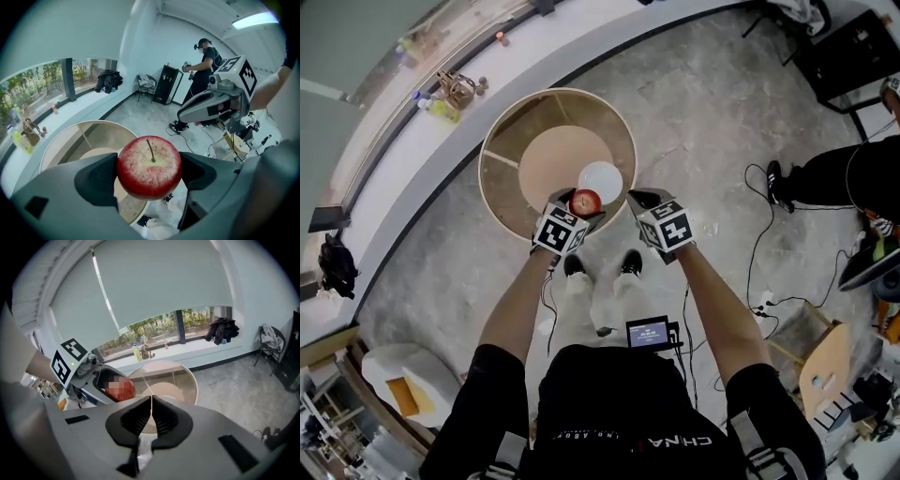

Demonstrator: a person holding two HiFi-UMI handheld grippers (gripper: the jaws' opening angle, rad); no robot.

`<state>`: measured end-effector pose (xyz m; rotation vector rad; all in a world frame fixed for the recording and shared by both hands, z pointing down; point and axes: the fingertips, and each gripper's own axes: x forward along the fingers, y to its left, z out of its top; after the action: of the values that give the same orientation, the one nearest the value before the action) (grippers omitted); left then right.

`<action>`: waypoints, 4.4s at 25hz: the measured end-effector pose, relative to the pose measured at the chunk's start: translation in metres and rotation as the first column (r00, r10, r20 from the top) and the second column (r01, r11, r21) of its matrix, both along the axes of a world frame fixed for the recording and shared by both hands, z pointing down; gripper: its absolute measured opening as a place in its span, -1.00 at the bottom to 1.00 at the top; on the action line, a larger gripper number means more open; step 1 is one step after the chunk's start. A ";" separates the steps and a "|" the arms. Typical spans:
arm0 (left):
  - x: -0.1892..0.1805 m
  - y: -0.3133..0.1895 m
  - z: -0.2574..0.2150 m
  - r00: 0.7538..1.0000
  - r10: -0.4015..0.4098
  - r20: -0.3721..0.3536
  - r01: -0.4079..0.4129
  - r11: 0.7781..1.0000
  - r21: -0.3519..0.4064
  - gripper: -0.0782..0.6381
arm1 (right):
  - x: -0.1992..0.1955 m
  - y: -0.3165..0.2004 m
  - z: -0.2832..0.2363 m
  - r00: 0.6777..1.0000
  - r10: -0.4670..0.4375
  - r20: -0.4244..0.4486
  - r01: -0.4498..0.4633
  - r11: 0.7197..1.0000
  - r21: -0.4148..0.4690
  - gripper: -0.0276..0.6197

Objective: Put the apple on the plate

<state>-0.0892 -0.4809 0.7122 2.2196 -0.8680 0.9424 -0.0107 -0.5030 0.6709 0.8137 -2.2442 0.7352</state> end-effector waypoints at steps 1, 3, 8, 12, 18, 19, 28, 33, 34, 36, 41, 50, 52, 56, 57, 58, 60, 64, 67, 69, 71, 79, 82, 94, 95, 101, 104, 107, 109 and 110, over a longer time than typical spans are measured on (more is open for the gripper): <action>0.003 -0.007 0.016 1.000 0.009 0.004 -0.009 1.000 0.000 0.30 | -0.002 -0.005 0.014 1.000 0.009 0.007 -0.009 1.000 -0.009 -0.82; 0.009 -0.022 0.053 0.999 0.025 0.021 -0.025 1.000 0.005 0.30 | -0.006 -0.015 0.043 1.000 0.024 0.018 -0.024 0.999 -0.024 -0.82; 0.023 -0.052 0.151 0.997 0.026 0.074 -0.028 0.999 0.036 0.29 | -0.002 -0.029 0.128 0.998 0.069 -0.006 -0.069 0.996 -0.058 -0.82; 0.028 -0.068 0.202 0.998 0.004 0.069 -0.009 0.998 0.069 0.30 | 0.000 -0.033 0.178 0.997 0.067 -0.034 -0.070 0.994 -0.080 -0.82; 0.035 -0.084 0.244 0.997 -0.027 0.073 0.022 0.997 0.069 0.30 | 0.006 -0.045 0.213 0.996 0.087 -0.033 -0.089 0.993 -0.080 -0.81; 0.035 -0.086 0.249 0.996 -0.031 0.080 0.025 0.997 0.068 0.30 | 0.007 -0.048 0.216 0.995 0.088 -0.037 -0.091 0.993 -0.077 -0.81; 0.037 -0.102 0.258 0.996 -0.046 0.072 0.038 0.994 0.099 0.29 | 0.005 -0.054 0.227 0.995 0.095 -0.025 -0.097 0.991 -0.090 -0.81; 0.029 -0.096 0.254 0.994 -0.082 0.067 0.073 0.990 0.121 0.30 | 0.004 -0.048 0.225 0.996 0.081 -0.039 -0.084 0.992 -0.093 -0.81; 0.029 -0.095 0.250 0.995 -0.084 0.059 0.076 0.990 0.119 0.30 | 0.005 -0.047 0.224 0.996 0.075 -0.049 -0.079 0.993 -0.087 -0.81; 0.030 -0.090 0.244 0.996 -0.078 0.047 0.073 0.991 0.110 0.30 | 0.005 -0.046 0.220 0.996 0.064 -0.064 -0.069 0.994 -0.082 -0.81; 0.029 -0.080 0.238 0.997 -0.056 0.054 0.052 0.996 0.070 0.32 | 0.002 -0.042 0.205 0.995 0.057 -0.079 -0.064 0.994 -0.093 -0.81; 0.009 -0.069 0.145 0.992 -0.122 -0.027 0.123 0.989 0.086 0.35 | 0.006 -0.034 0.151 0.993 0.032 -0.117 -0.043 0.994 -0.097 -0.81; 0.006 -0.056 0.105 0.990 -0.128 -0.063 0.133 0.988 0.074 0.35 | 0.004 -0.025 0.125 0.992 -0.008 -0.126 -0.004 0.996 -0.088 -0.81; -0.009 -0.029 0.015 0.984 -0.142 -0.109 0.150 0.986 0.074 0.33 | -0.002 -0.011 0.051 0.989 -0.062 -0.137 0.057 0.998 -0.040 -0.82; -0.016 -0.023 -0.009 0.981 -0.157 -0.112 0.167 0.982 0.089 0.30 | -0.003 -0.007 0.029 0.990 -0.063 -0.130 0.060 0.998 -0.030 -0.82; -0.024 -0.019 -0.033 0.977 -0.180 -0.111 0.192 0.975 0.113 0.19 | -0.003 -0.003 0.009 0.991 -0.058 -0.118 0.056 0.998 -0.021 -0.82; -0.042 -0.010 -0.076 0.966 -0.235 -0.110 0.251 0.953 0.168 -0.39 | -0.003 0.007 -0.029 0.996 -0.035 -0.084 0.034 0.999 -0.010 -0.82; -0.052 0.008 -0.132 0.947 -0.251 -0.203 0.282 0.948 0.145 -0.71 | -0.006 0.011 -0.087 0.999 0.012 -0.040 -0.011 0.999 0.037 -0.82; -0.035 0.025 -0.144 0.951 -0.191 -0.245 0.223 0.969 0.109 -0.73 | -0.012 0.009 -0.117 0.999 0.032 0.023 -0.034 0.997 0.066 -0.82; -0.026 0.028 -0.145 0.956 -0.170 -0.238 0.201 0.973 0.114 -0.73 | -0.013 0.008 -0.124 1.000 0.009 0.012 -0.010 0.995 0.095 -0.82; -0.017 0.027 -0.147 0.965 -0.153 -0.212 0.183 0.975 0.128 -0.73 | -0.007 0.007 -0.127 1.000 -0.009 -0.009 0.010 0.993 0.114 -0.82; 0.005 0.037 -0.142 0.986 -0.134 -0.101 0.142 0.987 0.078 -0.73 | 0.024 0.014 -0.126 0.999 -0.038 -0.029 0.041 0.990 0.134 -0.82; 0.016 0.049 -0.144 0.983 -0.152 -0.106 0.158 0.986 0.058 -0.73 | 0.032 0.023 -0.123 0.997 -0.074 -0.035 0.078 0.990 0.121 -0.82; 0.016 0.150 -0.103 0.958 -0.283 -0.042 0.279 0.957 -0.082 -0.73 | 0.032 0.079 -0.088 0.994 -0.104 0.016 0.104 0.994 0.038 -0.82; 0.014 0.158 -0.102 0.959 -0.281 -0.046 0.277 0.957 -0.081 -0.73 | 0.030 0.084 -0.088 0.995 -0.096 0.015 0.095 0.994 0.048 -0.82; -0.002 0.195 -0.108 0.970 -0.241 -0.041 0.240 0.970 -0.043 -0.73 | 0.031 0.120 -0.091 1.000 -0.003 0.024 0.002 0.998 0.065 -0.82; -0.012 0.227 -0.113 0.971 -0.230 -0.059 0.230 0.973 -0.010 -0.73 | 0.023 0.154 -0.091 1.000 -0.003 -0.003 0.003 0.999 0.051 -0.82; -0.028 0.272 -0.112 0.976 -0.212 -0.048 0.213 0.977 0.021 -0.73 | 0.005 0.196 -0.089 0.999 0.021 -0.031 -0.018 0.996 0.082 -0.82; -0.037 0.305 -0.110 0.982 -0.186 -0.042 0.188 0.981 0.042 -0.73 | -0.010 0.228 -0.088 0.999 0.033 -0.032 -0.030 0.995 0.100 -0.82; -0.040 0.322 -0.110 0.983 -0.178 -0.052 0.181 0.982 0.048 -0.73 | -0.017 0.245 -0.087 0.999 0.041 -0.036 -0.037 0.994 0.106 -0.82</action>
<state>-0.1295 -0.1593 0.6023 2.1559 -1.0623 0.7868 -0.0278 -0.2576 0.5838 0.9163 -2.2539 0.6185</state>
